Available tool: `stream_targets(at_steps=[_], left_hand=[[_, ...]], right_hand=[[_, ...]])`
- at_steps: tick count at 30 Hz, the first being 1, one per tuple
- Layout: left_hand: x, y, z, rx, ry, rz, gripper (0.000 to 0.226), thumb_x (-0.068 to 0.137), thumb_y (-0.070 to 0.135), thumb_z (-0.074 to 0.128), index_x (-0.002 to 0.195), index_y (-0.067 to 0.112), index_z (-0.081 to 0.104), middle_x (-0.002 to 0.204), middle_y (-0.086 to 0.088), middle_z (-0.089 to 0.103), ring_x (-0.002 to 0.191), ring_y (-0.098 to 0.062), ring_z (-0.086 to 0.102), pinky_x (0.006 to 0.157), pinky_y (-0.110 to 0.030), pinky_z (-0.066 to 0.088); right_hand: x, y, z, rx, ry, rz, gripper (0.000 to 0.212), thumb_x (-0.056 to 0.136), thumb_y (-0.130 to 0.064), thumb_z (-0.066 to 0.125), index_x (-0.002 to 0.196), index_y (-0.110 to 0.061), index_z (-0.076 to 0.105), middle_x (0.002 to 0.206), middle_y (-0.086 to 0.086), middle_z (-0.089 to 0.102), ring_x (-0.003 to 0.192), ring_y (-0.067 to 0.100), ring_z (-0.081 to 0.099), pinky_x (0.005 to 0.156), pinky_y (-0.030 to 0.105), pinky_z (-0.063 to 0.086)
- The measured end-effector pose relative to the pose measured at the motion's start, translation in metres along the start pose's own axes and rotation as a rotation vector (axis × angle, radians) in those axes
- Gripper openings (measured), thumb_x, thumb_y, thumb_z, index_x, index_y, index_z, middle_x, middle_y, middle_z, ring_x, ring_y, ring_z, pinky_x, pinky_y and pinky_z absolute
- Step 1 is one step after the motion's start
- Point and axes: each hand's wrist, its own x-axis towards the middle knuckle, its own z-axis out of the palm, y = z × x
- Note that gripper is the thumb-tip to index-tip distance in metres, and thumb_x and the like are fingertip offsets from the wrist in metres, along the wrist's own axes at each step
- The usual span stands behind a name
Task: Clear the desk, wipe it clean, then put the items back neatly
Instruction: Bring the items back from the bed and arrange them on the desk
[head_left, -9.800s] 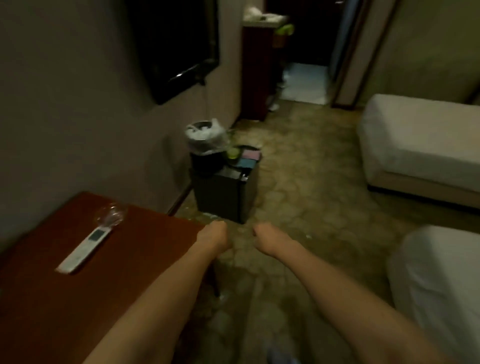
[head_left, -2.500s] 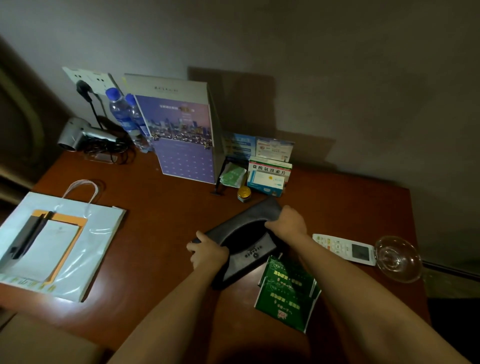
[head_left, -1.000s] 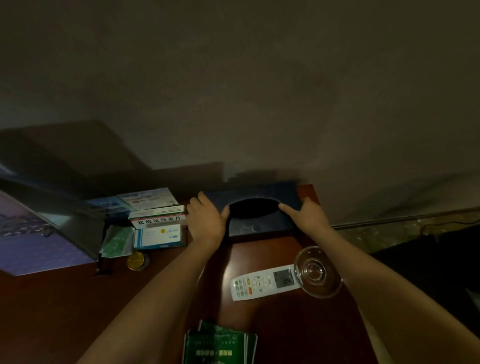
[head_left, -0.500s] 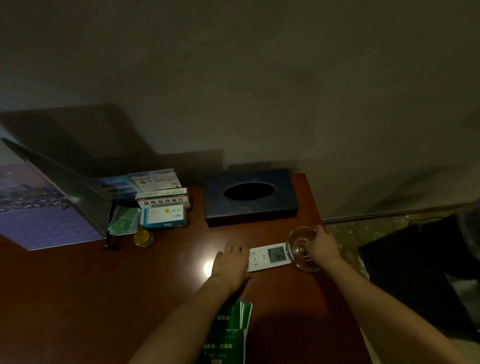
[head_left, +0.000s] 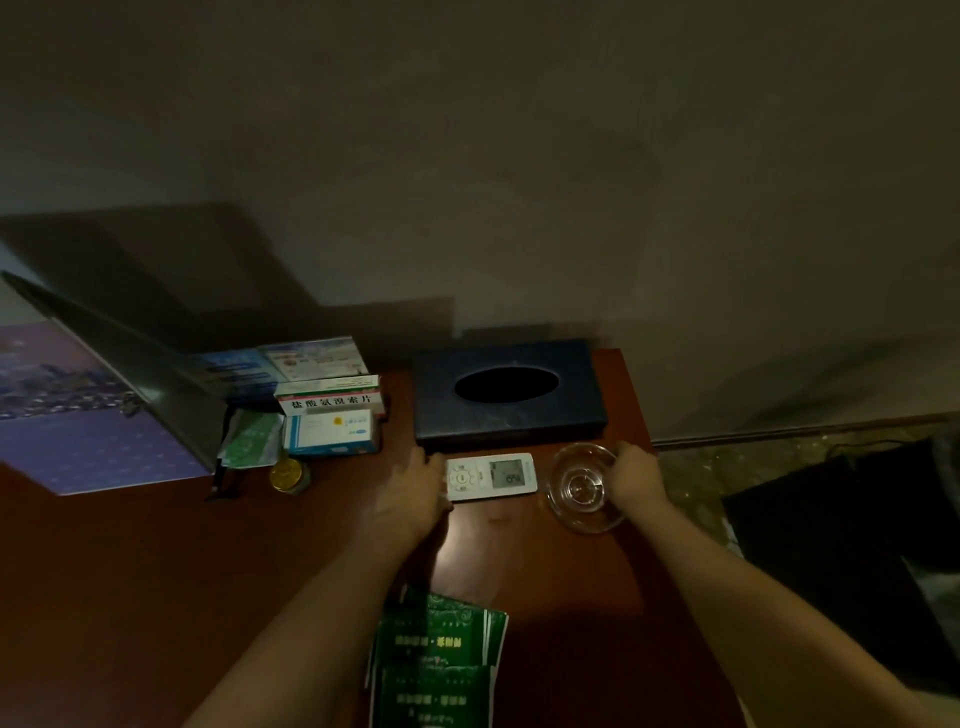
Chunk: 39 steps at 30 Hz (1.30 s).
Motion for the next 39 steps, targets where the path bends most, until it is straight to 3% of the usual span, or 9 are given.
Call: stream_targets(at_steps=[10, 19, 23, 26, 28, 30, 33, 37, 39], left_hand=[[-0.001, -0.003, -0.001, -0.17, 0.072, -0.105, 0.066, 0.081, 0.025, 0.072, 0.136, 0.007, 0.038, 0.134, -0.008, 0.038, 0.122, -0.023, 0.047, 0.102, -0.032, 0.04], [-0.005, 0.001, 0.0, -0.358, 0.16, -0.199, 0.057, 0.082, 0.018, 0.072, 0.128, 0.006, 0.041, 0.132, -0.012, 0.039, 0.113, -0.026, 0.054, 0.096, -0.033, 0.046], [-0.023, -0.014, 0.0, -0.418, 0.217, -0.234, 0.044, 0.088, 0.019, 0.064, 0.123, 0.007, 0.04, 0.131, -0.014, 0.041, 0.113, -0.03, 0.053, 0.089, -0.036, 0.047], [-0.048, -0.033, 0.004, -0.331, 0.11, -0.326, 0.044, 0.092, 0.033, 0.057, 0.124, 0.005, 0.043, 0.127, -0.016, 0.046, 0.112, -0.03, 0.053, 0.088, -0.036, 0.046], [-0.064, -0.047, 0.011, -0.35, 0.008, -0.35, 0.04, 0.092, 0.04, 0.055, 0.112, 0.005, 0.052, 0.113, -0.015, 0.056, 0.097, -0.025, 0.059, 0.081, -0.034, 0.049], [-0.083, -0.058, 0.018, -0.38, -0.076, -0.343, 0.042, 0.09, 0.046, 0.056, 0.105, 0.006, 0.054, 0.103, -0.011, 0.059, 0.084, -0.02, 0.057, 0.073, -0.032, 0.048], [-0.106, -0.066, 0.029, -0.49, -0.143, -0.339, 0.056, 0.085, 0.05, 0.061, 0.12, 0.007, 0.048, 0.116, -0.011, 0.056, 0.097, -0.021, 0.055, 0.075, -0.029, 0.044], [-0.122, -0.073, 0.049, -0.653, -0.221, -0.291, 0.098, 0.05, 0.066, 0.079, 0.125, 0.01, 0.049, 0.124, -0.01, 0.058, 0.103, -0.022, 0.061, 0.087, -0.035, 0.052], [-0.134, -0.07, 0.053, -0.618, -0.252, -0.275, 0.104, 0.044, 0.066, 0.082, 0.128, 0.017, 0.047, 0.134, -0.009, 0.05, 0.115, -0.025, 0.056, 0.099, -0.041, 0.047]], right_hand=[[0.005, -0.011, -0.001, 0.023, -0.001, 0.021, 0.018, 0.09, 0.003, 0.048, 0.101, 0.009, 0.061, 0.107, 0.025, 0.063, 0.099, 0.037, 0.062, 0.073, 0.035, 0.047], [-0.003, -0.007, -0.001, 0.078, 0.008, 0.022, 0.02, 0.09, 0.003, 0.048, 0.103, 0.01, 0.061, 0.109, 0.027, 0.063, 0.101, 0.038, 0.06, 0.069, 0.029, 0.039], [-0.019, 0.001, 0.001, 0.261, 0.078, 0.057, 0.031, 0.098, -0.016, 0.046, 0.074, 0.002, 0.055, 0.092, 0.026, 0.06, 0.088, 0.034, 0.059, 0.069, 0.031, 0.041], [-0.045, 0.011, 0.008, 0.295, 0.119, 0.094, 0.03, 0.099, -0.011, 0.039, 0.086, 0.008, 0.058, 0.099, 0.029, 0.061, 0.083, 0.031, 0.056, 0.067, 0.032, 0.037], [-0.067, 0.013, 0.012, 0.244, 0.082, 0.096, 0.028, 0.097, -0.005, 0.038, 0.099, 0.013, 0.059, 0.104, 0.028, 0.062, 0.095, 0.037, 0.059, 0.07, 0.034, 0.04], [-0.089, 0.012, 0.018, 0.197, -0.013, 0.066, 0.029, 0.097, -0.002, 0.036, 0.093, 0.011, 0.061, 0.101, 0.024, 0.062, 0.097, 0.036, 0.06, 0.08, 0.037, 0.045], [-0.114, 0.01, 0.042, 0.172, -0.161, -0.001, 0.037, 0.1, -0.014, 0.041, 0.064, -0.012, 0.048, 0.072, 0.005, 0.053, 0.074, 0.022, 0.053, 0.083, 0.037, 0.048], [-0.144, 0.006, 0.072, 0.097, -0.284, -0.043, 0.044, 0.097, -0.039, 0.05, 0.061, -0.015, 0.04, 0.064, -0.001, 0.042, 0.07, 0.019, 0.051, 0.061, 0.026, 0.04], [-0.158, 0.004, 0.078, 0.065, -0.306, -0.053, 0.048, 0.093, -0.046, 0.053, 0.062, -0.013, 0.039, 0.067, 0.002, 0.045, 0.071, 0.021, 0.05, 0.06, 0.026, 0.038]])
